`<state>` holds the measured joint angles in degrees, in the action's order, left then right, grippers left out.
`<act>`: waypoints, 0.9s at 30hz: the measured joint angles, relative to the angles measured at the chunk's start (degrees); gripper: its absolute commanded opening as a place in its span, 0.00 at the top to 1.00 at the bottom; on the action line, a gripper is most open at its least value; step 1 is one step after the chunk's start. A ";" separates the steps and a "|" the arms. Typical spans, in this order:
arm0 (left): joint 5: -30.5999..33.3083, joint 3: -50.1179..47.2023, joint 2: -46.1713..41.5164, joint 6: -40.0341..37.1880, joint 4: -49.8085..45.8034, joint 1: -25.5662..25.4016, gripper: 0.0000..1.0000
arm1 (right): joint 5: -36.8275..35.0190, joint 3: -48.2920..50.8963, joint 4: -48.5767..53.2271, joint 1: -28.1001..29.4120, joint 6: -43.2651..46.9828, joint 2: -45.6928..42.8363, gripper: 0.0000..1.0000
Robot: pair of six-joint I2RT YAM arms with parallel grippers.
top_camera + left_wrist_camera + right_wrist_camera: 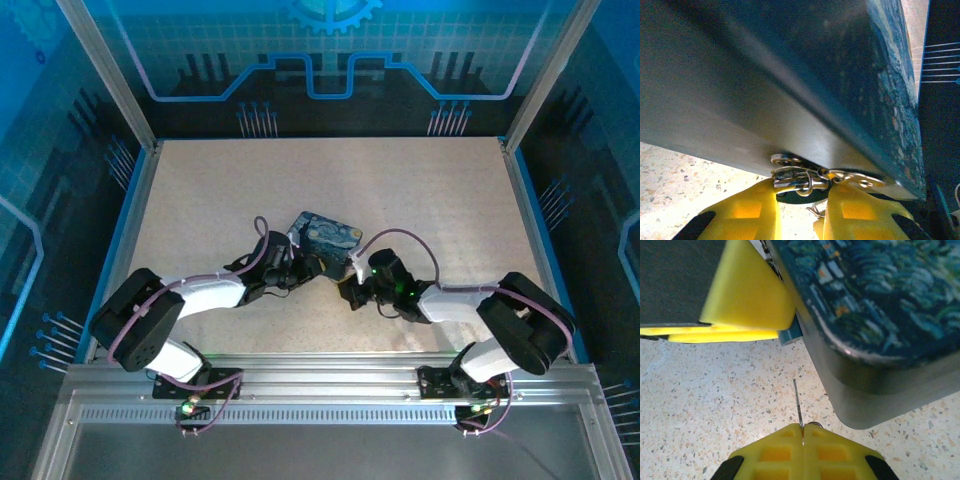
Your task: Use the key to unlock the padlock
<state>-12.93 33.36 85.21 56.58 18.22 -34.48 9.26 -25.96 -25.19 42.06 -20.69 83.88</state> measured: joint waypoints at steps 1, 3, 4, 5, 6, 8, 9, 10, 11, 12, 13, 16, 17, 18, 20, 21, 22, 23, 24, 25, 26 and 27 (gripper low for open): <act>0.00 0.00 -0.09 0.11 0.00 0.00 0.80 | 0.02 -0.02 -0.02 0.00 0.00 0.15 1.00; 0.02 0.00 -0.26 0.13 0.00 0.00 0.80 | 0.17 -0.02 -0.11 -0.02 0.00 0.26 1.00; 0.00 0.00 -0.31 0.13 0.00 0.00 0.80 | 0.20 -0.09 -0.17 -0.02 0.04 0.31 1.00; 0.02 0.00 -0.33 0.15 0.00 0.00 0.80 | 0.20 -0.17 -0.17 -0.02 0.11 0.31 1.00; 0.02 0.00 -0.33 0.20 0.00 0.00 0.80 | 0.22 -0.37 -0.20 -0.11 0.22 0.37 1.00; 0.00 0.00 -0.33 0.35 0.00 0.00 0.80 | 0.33 -0.74 -0.26 -0.13 0.24 0.37 1.00; 0.02 0.00 -0.33 0.37 0.00 -0.04 0.80 | 0.46 -0.85 -0.48 -0.22 0.24 0.37 1.00; 0.02 0.00 -0.33 0.37 0.00 -0.04 0.80 | 0.66 -0.94 -0.59 -0.24 0.26 0.37 1.00; 0.02 0.00 -0.33 0.37 0.00 -0.04 0.80 | 0.76 -1.01 -0.63 -0.24 0.26 0.37 1.00; 0.02 0.00 -0.33 0.37 0.00 -0.07 0.80 | 0.90 -1.07 -0.66 -0.26 0.26 0.37 1.00; 0.02 0.00 -0.33 0.37 0.00 -0.09 0.80 | 1.14 -1.14 -0.68 -0.28 0.28 0.39 1.00; 0.02 0.00 -0.46 0.48 -0.02 -0.20 0.80 | 1.60 -1.51 -0.70 -0.35 0.44 0.59 1.00; 0.02 0.00 -0.50 0.48 0.00 -0.20 0.80 | 1.68 -1.68 -0.74 -0.39 0.46 0.70 1.00; 0.02 0.00 -0.52 0.50 -0.02 -0.26 0.80 | 1.68 -1.90 -0.83 -0.48 0.46 0.83 1.00; 0.02 0.00 -0.52 0.50 -0.02 -0.26 0.80 | 1.68 -2.08 -0.85 -0.50 0.46 0.94 1.00; 0.02 0.00 -0.52 0.50 -0.04 -0.26 0.80 | 1.70 -2.14 -0.85 -0.50 0.46 1.01 1.00; 0.02 0.00 -0.52 0.50 -0.04 -0.26 0.80 | 1.68 -2.25 -0.85 -0.50 0.46 1.11 1.00; 0.04 0.00 -0.52 0.50 -0.07 -0.26 0.80 | 1.68 -2.32 -0.85 -0.50 0.44 1.20 1.00; 0.04 0.00 -0.52 0.50 -0.17 -0.26 0.80 | 1.66 -2.38 -0.85 -0.50 0.44 1.29 1.00; 0.02 0.00 -0.55 0.50 -0.37 -0.26 0.80 | 1.66 -2.47 -0.85 -0.50 0.46 1.36 1.00; 0.02 0.00 -0.55 0.50 -0.44 -0.26 0.80 | 1.66 -2.54 -0.83 -0.50 0.44 1.40 1.00; 0.02 0.00 -0.55 0.50 -0.52 -0.26 0.80 | 1.66 -2.62 -0.85 -0.50 0.46 1.42 1.00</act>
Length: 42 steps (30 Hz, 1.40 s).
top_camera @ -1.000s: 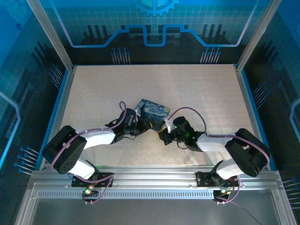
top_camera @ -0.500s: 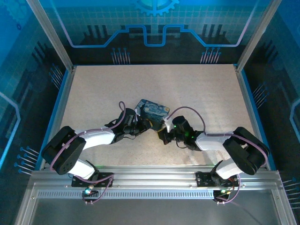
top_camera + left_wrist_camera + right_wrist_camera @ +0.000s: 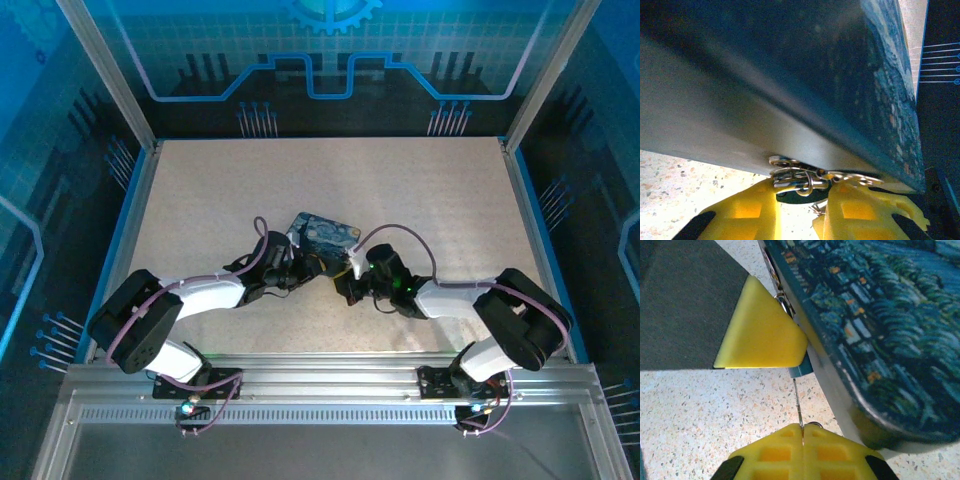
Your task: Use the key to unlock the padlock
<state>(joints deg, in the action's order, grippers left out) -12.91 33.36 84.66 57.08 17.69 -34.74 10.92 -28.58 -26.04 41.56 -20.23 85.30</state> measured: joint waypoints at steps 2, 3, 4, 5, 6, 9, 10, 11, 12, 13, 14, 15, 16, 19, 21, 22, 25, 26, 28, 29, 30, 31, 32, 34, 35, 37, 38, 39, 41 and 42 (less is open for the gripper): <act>0.02 0.00 -0.02 0.00 -0.09 0.00 0.80 | 0.00 0.00 0.00 0.00 0.00 0.02 1.00; 0.00 0.00 -0.04 0.00 -0.15 0.00 0.80 | 0.00 0.00 0.00 -0.02 0.00 0.02 1.00; 0.00 0.00 -0.09 0.00 -0.26 0.00 0.80 | 0.00 0.00 0.00 -0.04 0.00 0.02 1.00; 0.00 0.00 -0.09 0.00 -0.33 0.00 0.80 | 0.00 0.00 0.00 -0.07 0.00 0.02 1.00; 0.00 0.00 -0.11 0.00 -0.35 0.00 0.80 | 0.00 0.00 0.00 -0.11 0.00 0.02 1.00; 0.00 0.00 -0.11 0.00 -0.52 -0.02 0.80 | -0.02 0.00 0.00 -0.15 0.00 0.02 1.00; 0.00 0.00 -0.11 0.00 -0.55 -0.04 0.80 | -0.02 0.00 0.00 -0.15 0.00 0.02 1.00; 0.00 0.00 -0.11 0.00 -0.55 -0.04 0.80 | -0.02 0.00 0.00 -0.17 0.00 0.02 1.00; 0.00 0.00 -0.11 0.00 -0.55 -0.04 0.80 | 0.00 0.00 0.00 -0.22 0.00 0.02 1.00; 0.00 0.00 -0.11 0.00 -0.55 -0.04 0.80 | -0.02 0.00 0.00 -0.28 -0.02 0.02 1.00; 0.00 0.00 -0.11 0.02 -0.55 -0.04 0.80 | 0.00 0.00 -0.02 -0.37 0.00 0.02 1.00; 0.00 0.00 -0.11 0.02 -0.55 -0.04 0.80 | -0.02 -0.02 -0.02 -0.37 0.00 0.02 1.00; 0.00 0.00 -0.11 0.02 -0.55 -0.04 0.80 | 0.00 0.00 -0.07 -0.37 -0.02 0.02 1.00; 0.02 0.00 -0.11 0.04 -0.55 -0.04 0.80 | 0.00 0.00 -0.17 -0.37 -0.02 0.02 1.00; 0.00 0.00 -0.11 0.07 -0.55 -0.04 0.80 | 0.02 0.00 -0.20 -0.37 -0.02 0.02 1.00; 0.02 0.00 -0.11 0.26 -0.55 -0.04 0.80 | 0.02 0.00 -0.24 -0.37 -0.04 0.02 1.00; 0.04 0.00 -0.15 0.72 -0.55 -0.04 0.80 | 0.11 0.00 -0.50 -0.37 -0.02 0.02 1.00; 0.09 0.00 -0.20 0.96 -0.61 -0.04 0.80 | 0.22 0.00 -0.59 -0.37 -0.02 0.02 1.00; 0.20 0.00 -0.39 1.14 -0.76 -0.04 0.80 | 0.28 0.00 -0.66 -0.37 -0.02 0.02 1.00; 0.22 0.00 -0.42 1.16 -0.76 -0.04 0.80 | 0.44 0.00 -0.68 -0.37 -0.02 0.02 1.00; 0.22 0.00 -0.42 1.18 -0.79 -0.04 0.80 | 0.57 0.00 -0.83 -0.37 -0.02 0.02 1.00; 0.24 0.00 -0.42 1.29 -0.79 -0.04 0.80 | 0.70 0.00 -0.92 -0.37 -0.02 0.02 1.00; 0.26 0.00 -0.42 1.33 -0.81 -0.04 0.80 | 0.87 0.00 -1.01 -0.37 -0.02 0.04 1.00; 0.42 0.00 -0.42 1.38 -0.90 -0.04 0.80 | 1.20 0.00 -1.07 -0.37 -0.02 0.24 1.00; 0.44 0.00 -0.42 1.38 -0.96 -0.04 0.80 | 1.31 0.00 -1.09 -0.37 -0.02 0.35 1.00; 0.44 0.00 -0.42 1.38 -1.01 -0.04 0.80 | 1.49 0.00 -1.22 -0.37 -0.02 0.52 1.00; 0.46 0.00 -0.42 1.38 -1.05 -0.04 0.80 | 1.51 0.00 -1.31 -0.37 -0.02 0.59 1.00; 0.48 0.00 -0.42 1.40 -1.09 -0.04 0.80 | 1.53 0.00 -1.44 -0.37 -0.02 0.66 1.00; 0.52 0.00 -0.42 1.40 -1.16 -0.04 0.80 | 1.53 0.00 -1.49 -0.37 -0.02 0.74 1.00; 0.55 0.00 -0.42 1.40 -1.16 -0.04 0.80 | 1.51 0.00 -1.49 -0.37 -0.02 0.79 1.00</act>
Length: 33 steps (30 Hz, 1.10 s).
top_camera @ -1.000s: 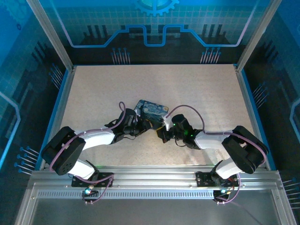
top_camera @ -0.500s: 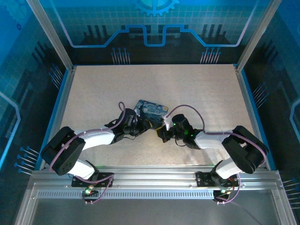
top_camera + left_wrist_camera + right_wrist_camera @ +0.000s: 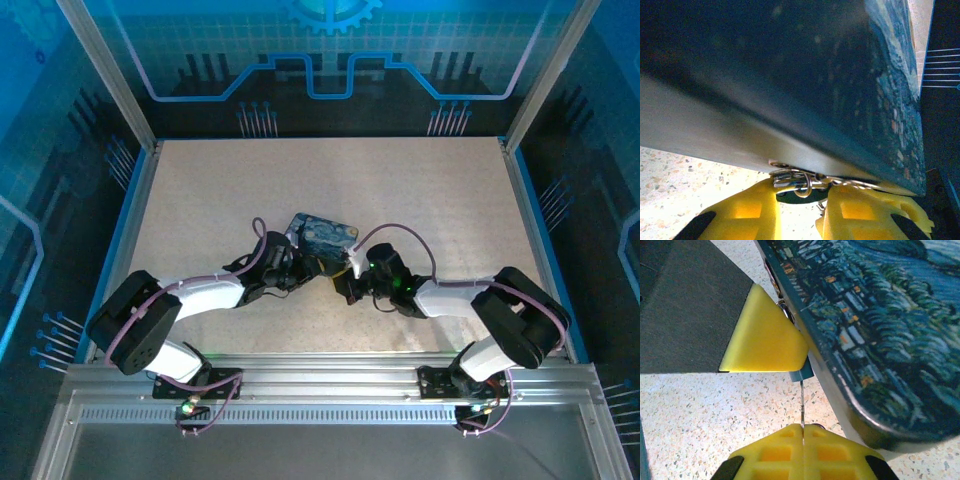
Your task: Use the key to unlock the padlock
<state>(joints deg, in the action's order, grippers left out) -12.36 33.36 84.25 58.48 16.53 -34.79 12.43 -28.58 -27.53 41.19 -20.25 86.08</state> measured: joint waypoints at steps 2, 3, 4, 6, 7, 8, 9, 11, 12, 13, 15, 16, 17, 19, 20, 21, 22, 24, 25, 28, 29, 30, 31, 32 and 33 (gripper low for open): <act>0.02 0.00 0.00 0.00 -0.02 0.00 0.80 | 0.00 0.00 0.00 0.00 0.00 0.04 1.00; 0.07 0.00 0.00 0.00 -0.02 0.00 0.79 | -0.02 0.00 0.00 0.00 0.00 0.04 1.00; 0.07 0.00 0.00 0.00 -0.02 0.00 0.79 | -0.02 0.00 0.00 0.00 0.00 0.04 1.00; 0.09 0.00 0.00 -0.02 -0.04 0.00 0.79 | -0.04 0.00 0.00 0.00 0.00 0.04 1.00; 0.07 0.00 0.00 0.00 -0.04 0.00 0.79 | -0.04 0.00 0.02 0.00 0.00 0.04 1.00; 0.09 0.00 0.00 0.00 -0.07 0.00 0.80 | -0.04 0.02 0.00 0.00 0.00 0.04 1.00; 0.09 0.00 0.00 -0.02 -0.09 0.00 0.79 | -0.04 0.04 0.00 0.00 0.00 0.04 1.00; 0.09 0.00 0.00 -0.02 -0.22 0.00 0.79 | -0.02 0.11 -0.02 0.00 0.00 0.04 1.00; 0.09 0.00 0.00 -0.02 -0.24 0.00 0.79 | -0.02 0.17 -0.02 0.00 0.00 0.04 1.00; 0.09 0.00 0.00 -0.02 -0.26 0.00 0.79 | -0.02 0.24 -0.04 0.00 0.00 0.04 1.00; 0.09 0.00 0.00 -0.02 -0.28 -0.07 0.79 | -0.02 0.48 -0.22 0.00 0.00 0.04 1.00; 0.09 0.00 0.00 -0.02 -0.37 -0.13 0.79 | -0.02 0.59 -0.28 0.00 0.00 0.04 1.00; 0.09 0.00 0.00 0.00 -0.42 -0.22 0.79 | -0.02 0.68 -0.33 0.00 0.00 0.02 1.00; 0.09 0.00 0.00 0.00 -0.46 -0.33 0.79 | -0.02 0.96 -0.68 0.00 -0.02 0.02 1.00; 0.09 0.00 0.00 0.00 -0.46 -0.33 0.79 | -0.02 1.05 -0.74 0.00 -0.02 0.04 1.00; 0.07 0.00 0.00 0.00 -0.46 -0.33 0.79 | -0.02 1.22 -0.98 0.00 -0.02 0.02 1.00; 0.07 0.00 0.00 0.00 -0.46 -0.33 0.79 | -0.02 1.27 -1.03 0.00 -0.02 0.02 1.00; 0.07 0.00 0.00 0.00 -0.46 -0.33 0.79 | -0.02 1.27 -1.20 0.00 -0.02 0.02 1.00; 0.07 0.00 0.00 0.00 -0.46 -0.33 0.79 | -0.02 1.27 -1.29 0.00 -0.02 0.02 1.00; 0.07 0.00 0.00 0.00 -0.46 -0.33 0.79 | -0.02 1.27 -1.38 0.00 -0.02 0.02 1.00; 0.07 0.00 0.00 0.00 -0.46 -0.33 0.79 | -0.02 1.27 -1.51 0.00 -0.02 0.02 1.00; 0.07 0.00 0.00 0.00 -0.46 -0.33 0.79 | -0.02 1.27 -1.64 0.00 -0.02 0.02 1.00; 0.07 0.00 0.00 0.00 -0.46 -0.33 0.79 | -0.02 1.27 -1.68 0.00 -0.02 0.02 1.00; 0.07 0.00 0.00 0.00 -0.46 -0.33 0.79 | -0.02 1.27 -1.70 0.00 -0.02 0.02 1.00; 0.07 0.00 0.00 0.00 -0.46 -0.33 0.79 | -0.02 1.27 -1.70 0.00 -0.02 0.02 1.00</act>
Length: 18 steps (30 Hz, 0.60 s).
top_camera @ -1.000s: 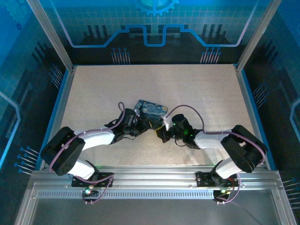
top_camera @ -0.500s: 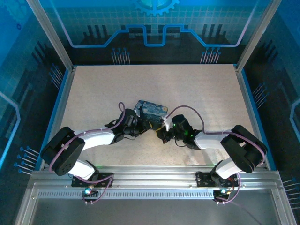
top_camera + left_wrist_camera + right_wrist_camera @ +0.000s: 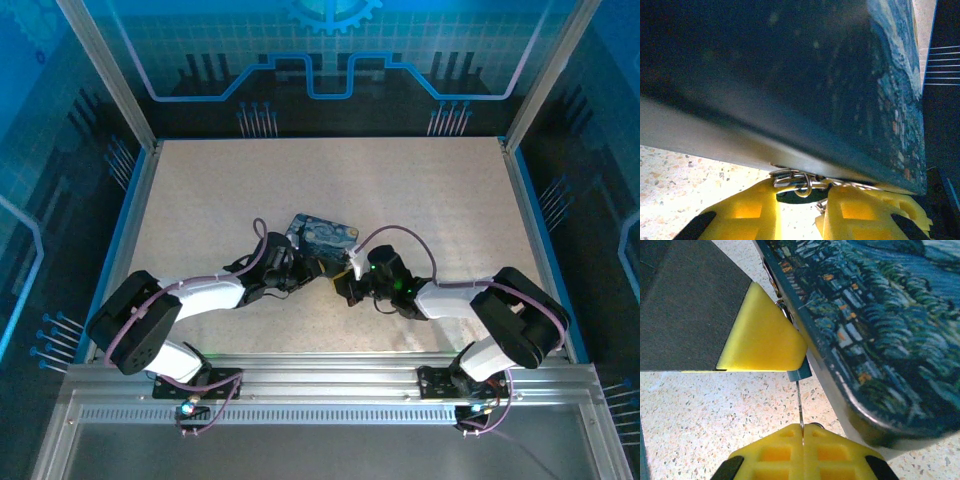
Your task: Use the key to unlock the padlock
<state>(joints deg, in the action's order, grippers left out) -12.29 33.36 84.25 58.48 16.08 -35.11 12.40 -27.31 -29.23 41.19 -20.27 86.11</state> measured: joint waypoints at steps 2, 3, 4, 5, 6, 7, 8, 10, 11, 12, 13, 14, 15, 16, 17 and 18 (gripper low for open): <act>0.00 0.00 0.00 0.00 0.00 0.00 0.79 | 0.00 0.00 -0.02 0.00 0.00 0.00 1.00; 0.00 0.00 0.00 0.00 0.00 0.00 0.79 | 0.00 0.00 -0.04 0.00 -0.02 0.00 1.00; 0.00 0.00 0.00 0.00 0.00 0.00 0.79 | 0.00 0.00 -0.07 0.00 -0.02 0.00 1.00; 0.00 0.00 0.00 0.00 0.00 0.00 0.79 | 0.00 0.00 -0.07 0.00 -0.02 0.00 1.00; 0.00 0.00 0.00 0.00 0.00 0.00 0.79 | 0.00 0.00 -0.13 0.00 -0.02 0.00 1.00; 0.00 0.00 0.00 0.00 0.00 0.00 0.79 | -0.02 0.00 -0.24 0.00 -0.02 0.02 1.00; 0.00 0.02 0.00 0.04 0.00 0.00 0.79 | -0.02 -0.02 -0.37 0.00 -0.02 0.02 1.00; 0.02 0.04 0.00 0.09 0.00 0.00 0.79 | -0.02 -0.20 -0.48 0.00 -0.04 0.24 1.00; 0.04 0.07 0.00 0.11 -0.02 0.00 0.79 | -0.02 -0.35 -0.55 0.00 -0.04 0.46 1.00; 0.09 0.07 0.00 0.11 -0.15 0.02 0.79 | -0.07 -0.50 -0.79 0.00 -0.09 0.74 1.00; 0.24 0.15 0.00 0.13 -0.35 0.02 0.79 | -0.09 -0.63 -0.92 0.00 -0.13 1.01 1.00; 0.46 0.26 0.00 0.13 -0.61 0.02 0.79 | -0.04 -0.79 -0.96 0.00 -0.20 1.29 1.00; 0.61 0.26 0.00 0.13 -0.70 0.02 0.79 | -0.04 -0.92 -1.16 0.00 -0.24 1.53 1.00; 0.79 0.28 0.00 0.13 -0.79 0.02 0.79 | -0.07 -1.03 -1.33 0.00 -0.24 1.77 1.00; 0.96 0.31 0.00 0.13 -0.83 0.02 0.79 | -0.02 -1.09 -1.51 0.00 -0.24 2.01 1.00; 1.09 0.31 0.00 0.13 -0.85 0.02 0.79 | -0.02 -1.11 -1.70 0.00 -0.24 2.19 1.00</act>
<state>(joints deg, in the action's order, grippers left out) -11.20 33.67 84.25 58.61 15.22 -35.09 12.38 -28.42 -30.94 41.19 -20.51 88.29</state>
